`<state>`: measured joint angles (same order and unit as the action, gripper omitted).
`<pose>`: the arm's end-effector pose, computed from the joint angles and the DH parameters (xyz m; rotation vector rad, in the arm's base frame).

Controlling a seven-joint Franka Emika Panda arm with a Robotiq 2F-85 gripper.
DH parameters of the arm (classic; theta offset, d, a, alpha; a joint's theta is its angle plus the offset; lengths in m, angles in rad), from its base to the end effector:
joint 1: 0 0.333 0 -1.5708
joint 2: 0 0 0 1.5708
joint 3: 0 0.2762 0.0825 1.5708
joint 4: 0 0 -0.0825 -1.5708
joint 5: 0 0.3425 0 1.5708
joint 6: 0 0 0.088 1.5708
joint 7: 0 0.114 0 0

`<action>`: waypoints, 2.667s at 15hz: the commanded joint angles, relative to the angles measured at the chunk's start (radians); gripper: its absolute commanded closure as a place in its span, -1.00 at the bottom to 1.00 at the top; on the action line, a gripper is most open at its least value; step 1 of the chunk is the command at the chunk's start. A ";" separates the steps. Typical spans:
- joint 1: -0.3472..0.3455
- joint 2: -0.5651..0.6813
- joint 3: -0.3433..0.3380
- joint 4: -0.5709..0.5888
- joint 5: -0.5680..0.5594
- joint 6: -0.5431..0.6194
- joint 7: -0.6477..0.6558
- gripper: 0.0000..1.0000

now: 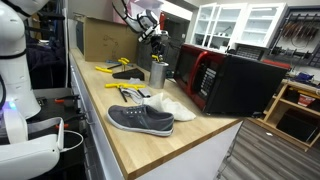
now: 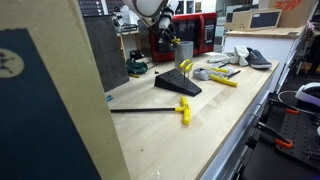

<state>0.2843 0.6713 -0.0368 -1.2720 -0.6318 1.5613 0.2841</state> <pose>0.6293 0.0943 0.3340 2.4065 0.1051 -0.2330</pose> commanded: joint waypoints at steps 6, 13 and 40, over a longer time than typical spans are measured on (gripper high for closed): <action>0.015 -0.012 -0.008 0.037 -0.020 -0.061 0.001 0.92; 0.011 -0.075 0.014 0.057 -0.020 0.001 0.022 0.92; -0.023 -0.485 0.119 -0.676 0.500 1.019 0.193 0.92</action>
<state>0.2347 0.3098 0.1264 -1.7813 -0.1011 2.4925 0.3554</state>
